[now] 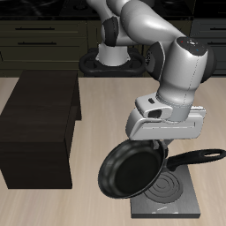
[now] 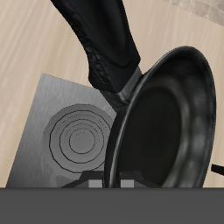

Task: Place the frypan on the flat stove

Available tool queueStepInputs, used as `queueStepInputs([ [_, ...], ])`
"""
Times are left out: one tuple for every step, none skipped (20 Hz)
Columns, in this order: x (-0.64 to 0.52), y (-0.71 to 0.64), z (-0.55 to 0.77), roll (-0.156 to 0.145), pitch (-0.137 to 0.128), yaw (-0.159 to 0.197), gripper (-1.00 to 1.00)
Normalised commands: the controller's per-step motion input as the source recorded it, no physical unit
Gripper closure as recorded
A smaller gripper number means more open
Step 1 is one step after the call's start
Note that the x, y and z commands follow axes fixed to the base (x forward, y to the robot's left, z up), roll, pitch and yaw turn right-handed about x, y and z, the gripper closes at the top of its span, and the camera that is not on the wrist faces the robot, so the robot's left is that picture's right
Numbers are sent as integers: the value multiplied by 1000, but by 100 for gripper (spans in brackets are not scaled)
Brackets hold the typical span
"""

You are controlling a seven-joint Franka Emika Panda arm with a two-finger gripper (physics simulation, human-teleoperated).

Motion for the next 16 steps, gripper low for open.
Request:
queueStepInputs([
  [29,-29,-11,-29,-39,58,100],
  [33,17,-2,34,23,4,100],
  [56,86,65,16,12,-28,100],
  [23,-55,15,0,0,0,100],
  [131,150,223,-18,-78,43,100],
  [146,174,62,-7,-18,9,100],
  [65,30,-68,20,39,-11,100],
  [0,0,0,0,0,0,100],
  [160,687,-72,-5,65,36,100],
  [-87,351,18,28,-20,-46,100],
  [-69,223,-65,61,42,-39,100],
  [-101,311,3,-8,-26,78,100],
  [-78,332,-2,67,0,-28,100],
  [-36,321,-36,54,2,44,100],
  [-8,456,-56,31,1,35,100],
  [17,241,-44,9,25,-14,100],
])
